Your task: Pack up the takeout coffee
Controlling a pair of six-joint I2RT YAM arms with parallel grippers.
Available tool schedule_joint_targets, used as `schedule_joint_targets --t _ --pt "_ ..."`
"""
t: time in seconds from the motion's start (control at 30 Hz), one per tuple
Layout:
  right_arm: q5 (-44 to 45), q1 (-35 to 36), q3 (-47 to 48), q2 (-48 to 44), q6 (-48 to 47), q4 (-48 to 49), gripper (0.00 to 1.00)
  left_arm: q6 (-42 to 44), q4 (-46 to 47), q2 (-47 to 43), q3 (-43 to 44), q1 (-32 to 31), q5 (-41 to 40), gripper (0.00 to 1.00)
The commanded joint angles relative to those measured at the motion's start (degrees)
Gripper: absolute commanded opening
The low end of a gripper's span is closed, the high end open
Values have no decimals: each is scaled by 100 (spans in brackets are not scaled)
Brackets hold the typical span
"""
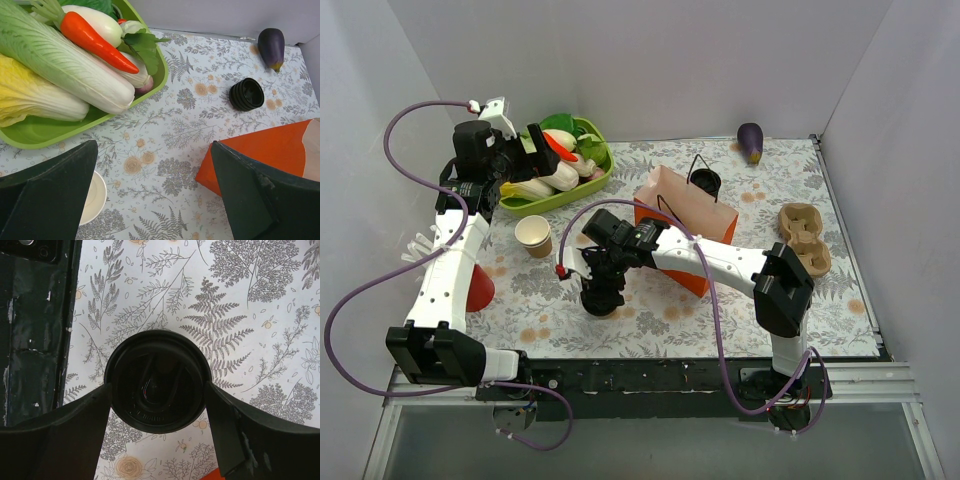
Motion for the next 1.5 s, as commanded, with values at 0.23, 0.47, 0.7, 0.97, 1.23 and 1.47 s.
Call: schedule_joint_targets --t 0.23,0.47,0.7,0.97,1.23,1.47 --pt "-258 37 158 15 -114 -145 84 37 84 -187 -58 35 113 98" --pt "-206 28 211 41 -324 -127 86 37 66 -178 -58 35 149 98" --pt "-83 28 237 -3 -395 -22 88 72 75 -169 -50 35 192 98" --pt "58 28 343 208 -597 -127 86 72 84 -143 -32 35 192 98" --pt "32 28 334 261 -658 -215 80 72 84 -108 -23 35 210 98" --pt "14 28 343 349 -676 -356 82 63 101 -38 12 35 298 98"
